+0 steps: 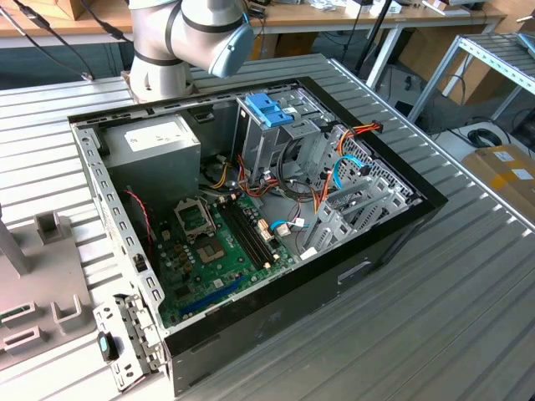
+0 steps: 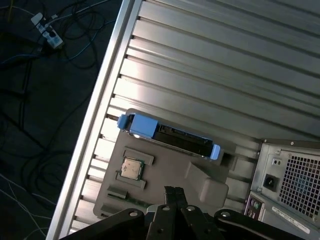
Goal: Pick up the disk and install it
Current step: 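Pick up the disk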
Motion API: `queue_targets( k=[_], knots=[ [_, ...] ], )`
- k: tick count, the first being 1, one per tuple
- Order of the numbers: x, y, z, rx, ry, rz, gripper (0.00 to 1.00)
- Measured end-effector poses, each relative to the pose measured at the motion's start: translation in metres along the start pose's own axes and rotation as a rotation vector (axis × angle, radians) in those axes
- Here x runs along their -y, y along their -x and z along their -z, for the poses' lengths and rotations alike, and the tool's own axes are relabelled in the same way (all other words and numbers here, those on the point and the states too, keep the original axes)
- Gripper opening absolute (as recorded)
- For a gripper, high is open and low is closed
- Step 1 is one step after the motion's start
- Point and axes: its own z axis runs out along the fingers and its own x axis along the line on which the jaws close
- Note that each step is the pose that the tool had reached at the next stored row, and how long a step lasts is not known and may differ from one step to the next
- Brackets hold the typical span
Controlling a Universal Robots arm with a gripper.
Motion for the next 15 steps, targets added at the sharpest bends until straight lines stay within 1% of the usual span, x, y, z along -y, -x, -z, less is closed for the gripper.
queue_targets(
  k=[15],
  knots=[
    [0.0,0.0,0.0,-0.0029,0.0017,0.067,0.1]
  ],
)
